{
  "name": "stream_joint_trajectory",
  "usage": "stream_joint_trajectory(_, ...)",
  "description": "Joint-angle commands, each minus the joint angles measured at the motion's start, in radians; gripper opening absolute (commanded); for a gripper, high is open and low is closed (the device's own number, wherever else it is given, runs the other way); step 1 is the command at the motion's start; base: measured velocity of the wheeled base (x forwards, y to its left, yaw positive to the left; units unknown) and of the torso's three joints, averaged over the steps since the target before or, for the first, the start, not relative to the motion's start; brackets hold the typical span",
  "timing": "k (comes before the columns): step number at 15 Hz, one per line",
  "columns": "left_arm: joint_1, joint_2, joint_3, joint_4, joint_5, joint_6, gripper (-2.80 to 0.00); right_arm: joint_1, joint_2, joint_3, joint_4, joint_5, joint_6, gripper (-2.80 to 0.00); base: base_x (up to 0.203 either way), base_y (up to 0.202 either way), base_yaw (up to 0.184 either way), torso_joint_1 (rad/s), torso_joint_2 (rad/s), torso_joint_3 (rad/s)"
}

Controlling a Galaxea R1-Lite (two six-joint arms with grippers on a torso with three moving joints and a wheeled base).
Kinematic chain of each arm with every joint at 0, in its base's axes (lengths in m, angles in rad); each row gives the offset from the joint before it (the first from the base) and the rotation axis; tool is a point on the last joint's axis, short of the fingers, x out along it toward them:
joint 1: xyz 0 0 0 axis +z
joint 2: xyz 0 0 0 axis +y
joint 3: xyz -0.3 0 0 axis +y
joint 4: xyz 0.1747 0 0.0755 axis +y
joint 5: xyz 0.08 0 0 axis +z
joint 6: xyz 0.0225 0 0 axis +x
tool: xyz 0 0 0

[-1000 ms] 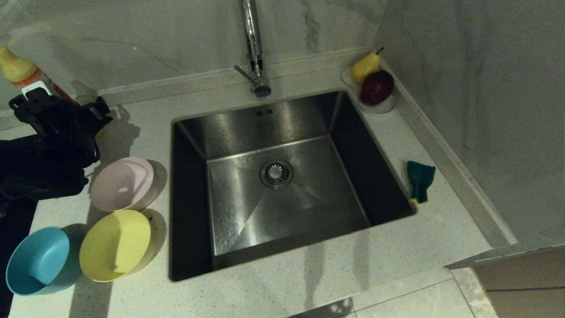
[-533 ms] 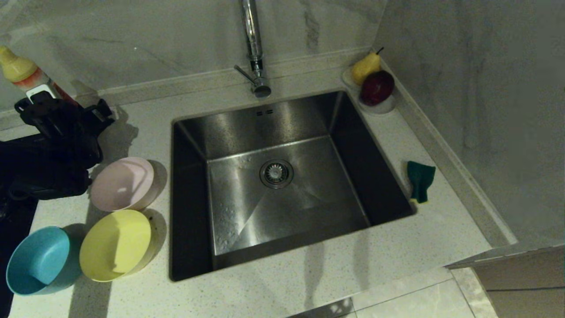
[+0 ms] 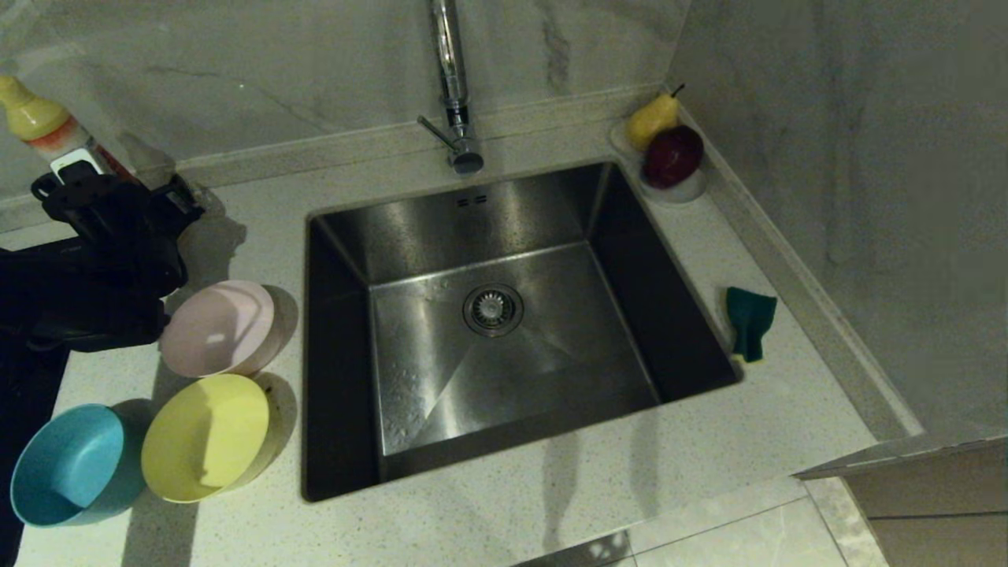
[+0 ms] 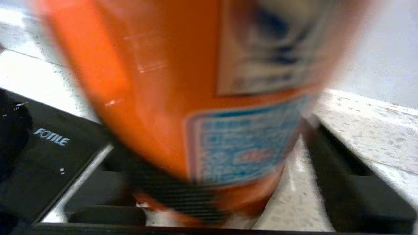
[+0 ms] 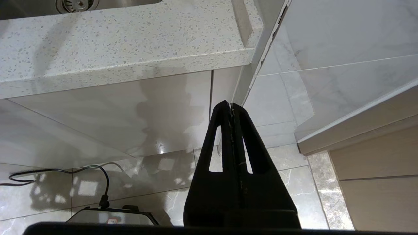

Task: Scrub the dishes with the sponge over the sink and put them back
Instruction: Grab the dish soap

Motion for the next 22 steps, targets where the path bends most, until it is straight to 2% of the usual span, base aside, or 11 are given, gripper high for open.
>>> stream_joint_trajectory(1, 0.000, -0.001, 0.000, -0.006, 0.001, -0.001, -2.80, 0.000, 0.001, 0.000, 0.000, 0.000, -0.001, -2.80, 0.000, 0.000, 0.000, 0.000, 0.00, 0.000)
stream_joint_trajectory(6, 0.000, -0.027, -0.005, -0.005, 0.005, -0.006, -2.80, -0.001, 0.001, 0.000, 0.000, 0.000, -0.001, -2.80, 0.000, 0.000, 0.000, 0.000, 0.00, 0.000)
stream_joint_trajectory(14, 0.000, -0.285, 0.064, 0.094, 0.010, -0.011, -2.80, 0.000, -0.001, 0.000, 0.000, 0.000, -0.001, -2.80, 0.000, 0.000, 0.000, 0.000, 0.00, 0.000)
stream_joint_trajectory(19, -0.019, -0.509, 0.112, 0.291, 0.009, -0.002, -2.80, 0.000, -0.001, 0.000, 0.000, 0.000, -0.001, -2.80, 0.000, 0.000, 0.000, 0.000, 0.00, 0.000)
stream_joint_trajectory(22, -0.058, -0.672, 0.130, 0.521, -0.016, -0.004, -2.80, 0.000, 0.001, 0.000, 0.000, 0.000, -0.001, -2.80, 0.000, 0.000, 0.000, 0.000, 0.00, 0.000)
